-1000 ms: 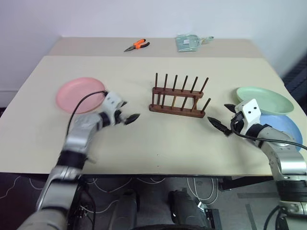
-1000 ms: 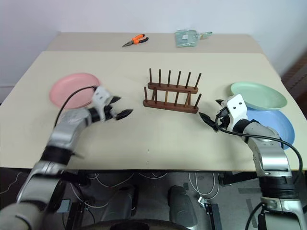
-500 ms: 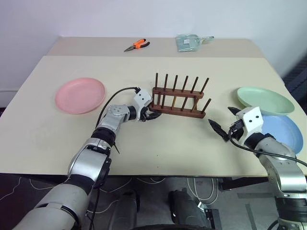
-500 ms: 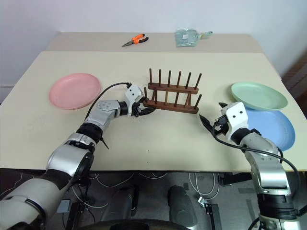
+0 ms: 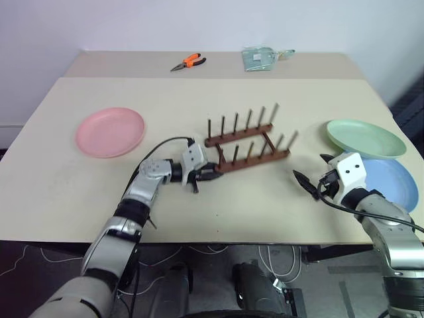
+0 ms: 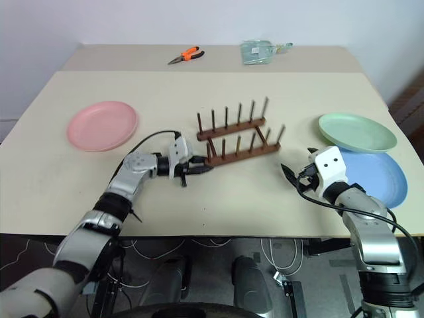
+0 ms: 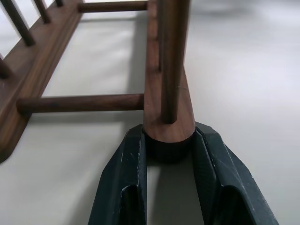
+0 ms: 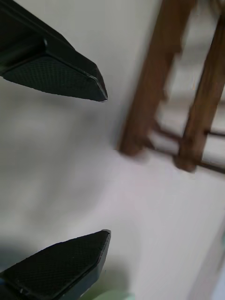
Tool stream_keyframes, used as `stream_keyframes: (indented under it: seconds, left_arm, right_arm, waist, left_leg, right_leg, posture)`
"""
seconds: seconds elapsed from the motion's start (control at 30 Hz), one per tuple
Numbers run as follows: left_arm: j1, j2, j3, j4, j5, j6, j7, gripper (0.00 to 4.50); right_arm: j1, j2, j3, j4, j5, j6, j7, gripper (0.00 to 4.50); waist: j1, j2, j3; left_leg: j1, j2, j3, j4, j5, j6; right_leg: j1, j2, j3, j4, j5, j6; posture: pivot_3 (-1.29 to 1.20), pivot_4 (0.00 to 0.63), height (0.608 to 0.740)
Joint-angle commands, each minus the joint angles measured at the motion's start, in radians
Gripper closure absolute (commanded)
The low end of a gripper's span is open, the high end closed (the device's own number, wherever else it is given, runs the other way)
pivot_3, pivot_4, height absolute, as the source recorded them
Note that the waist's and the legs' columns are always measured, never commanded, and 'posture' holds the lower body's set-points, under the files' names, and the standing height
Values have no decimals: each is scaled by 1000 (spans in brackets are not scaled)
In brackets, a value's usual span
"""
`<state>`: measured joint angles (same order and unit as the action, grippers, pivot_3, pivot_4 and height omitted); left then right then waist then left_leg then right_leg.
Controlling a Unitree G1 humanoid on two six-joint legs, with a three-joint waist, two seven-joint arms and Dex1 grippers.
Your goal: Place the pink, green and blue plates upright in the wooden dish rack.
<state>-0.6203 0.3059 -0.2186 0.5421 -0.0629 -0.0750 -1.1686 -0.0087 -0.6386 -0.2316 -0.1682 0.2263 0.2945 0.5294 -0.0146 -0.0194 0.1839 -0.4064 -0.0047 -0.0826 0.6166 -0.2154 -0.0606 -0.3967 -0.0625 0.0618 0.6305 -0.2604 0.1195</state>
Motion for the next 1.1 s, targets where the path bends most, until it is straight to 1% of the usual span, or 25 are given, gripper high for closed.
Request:
stream_keyframes:
  seconds: [0.03,0.13,0.17,0.2,0.27,0.3,0.33,0.37,0.43,0.47,0.5,0.53,0.57,0.63,0.73,0.83,0.9,1.0,1.1]
  left_arm:
    - [16,39,2,-143,-48,84,-49,1746]
    - [27,78,1,-123,12,98,19,322]
    - [31,95,-2,-117,29,101,34,63]
    - [36,110,-5,-116,42,103,44,63]
    - [46,141,-12,-120,67,109,65,0]
    - [60,161,-3,-150,46,144,51,0]
    - [71,174,4,-175,27,172,40,0]
    - [78,182,8,-195,12,193,33,0]
    - [124,205,20,-318,-72,287,-23,505]
    - [154,201,7,-401,-116,333,-48,742]
    - [175,199,-4,-461,-144,368,-61,1244]
    - [185,177,-24,-493,-139,391,-37,1727]
    - [190,155,-44,-512,-125,414,-5,2281]
    - [189,116,-77,-521,-96,467,48,2281]
    - [184,77,-117,-481,-22,452,143,2281]
    - [155,24,-119,-393,48,437,293,2281]
    - [131,-11,-103,-336,66,441,371,2281]
    - [103,-45,-80,-269,59,422,425,2281]
    - [81,-55,-85,-211,68,396,450,2281]
  right_arm:
    - [16,-32,-72,-4,5,-27,15,0]
    - [55,-57,-93,-2,-1,-29,45,0]
    - [66,-64,-98,-4,-2,-27,53,0]
    - [75,-70,-102,-7,2,-22,62,0]
    - [96,-82,-106,-18,17,-16,94,577]
    - [116,-90,-109,-31,39,-2,127,914]
    - [129,-94,-112,-41,54,8,149,1351]
    - [138,-97,-114,-46,65,15,163,1930]
    - [162,-106,-87,-86,82,24,205,2900]
    - [170,-106,-50,-117,88,42,225,3361]
    - [175,-105,-25,-139,91,55,238,3862]
    - [168,-96,7,-147,71,60,228,4403]
    - [158,-84,34,-150,49,61,211,4500]
    - [128,-59,81,-144,17,70,176,4500]
    - [74,-22,155,-103,-56,73,109,4500]
    - [2,20,212,-10,-158,51,12,4500]
    - [-42,44,236,45,-192,50,-23,4500]
    - [-114,91,254,131,-223,25,-74,4500]
    - [-171,113,267,203,-241,-9,-86,4500]
  waist:
    - [2,0,0]
    - [1,0,0]
    - [1,0,0]
    - [-1,0,0]
    - [-4,1,0]
    - [-5,1,-1]
    - [-7,1,-1]
    - [-8,1,-1]
    - [-10,1,-1]
    - [-13,2,-1]
    - [-13,2,-1]
    - [-10,2,-1]
    - [-5,2,-1]
    - [2,1,-1]
    - [1,1,-1]
    - [1,1,-2]
    - [1,-1,-3]
    - [-3,-3,-5]
    - [-5,-3,-6]
  left_leg:
    - [0,0,0,0,0,0]
    - [0,0,0,1,0,0]
    - [1,0,0,1,0,0]
    - [1,0,0,1,0,0]
    - [1,0,0,1,0,0]
    - [2,0,0,1,0,0]
    - [3,0,0,1,0,0]
    - [4,0,0,0,0,0]
    - [6,1,0,-1,0,0]
    - [6,1,1,-1,0,0]
    - [6,1,1,-2,0,0]
    - [7,1,1,-2,0,0]
    - [6,1,1,-1,0,0]
    - [6,1,1,1,0,0]
    - [4,1,1,4,0,0]
    - [5,1,1,5,0,0]
    - [6,1,1,6,0,0]
    - [10,1,1,7,0,0]
    - [16,1,1,5,0,0]
  right_leg:
    - [0,0,0,0,0,0]
    - [1,0,0,0,0,0]
    - [2,0,0,0,0,0]
    - [1,0,0,0,0,0]
    - [2,0,0,0,0,0]
    - [2,0,0,0,0,0]
    - [3,0,0,0,0,0]
    - [3,0,0,0,-1,-1]
    - [5,0,0,0,-2,-3]
    - [5,0,1,0,-2,-3]
    - [5,0,1,0,-2,-3]
    - [5,0,1,0,-2,-3]
    - [5,0,1,0,-2,-3]
    - [6,0,1,0,-2,-4]
    - [5,0,1,-1,-2,-4]
    - [6,0,1,0,-2,-4]
    - [9,0,1,0,-2,-5]
    - [12,0,1,0,-2,-5]
    - [17,0,1,-1,-2,-4]
  posture:
    - [0,150,740]
    - [0,150,740]
    - [0,150,740]
    - [0,150,740]
    - [0,150,740]
    - [0,150,740]
    - [0,150,740]
    - [0,150,740]
    - [0,150,740]
    - [0,150,740]
    - [0,150,740]
    - [0,150,740]
    - [0,150,740]
    - [0,150,740]
    - [0,150,740]
    - [0,150,740]
    - [0,150,740]
    - [0,150,740]
    - [0,150,740]
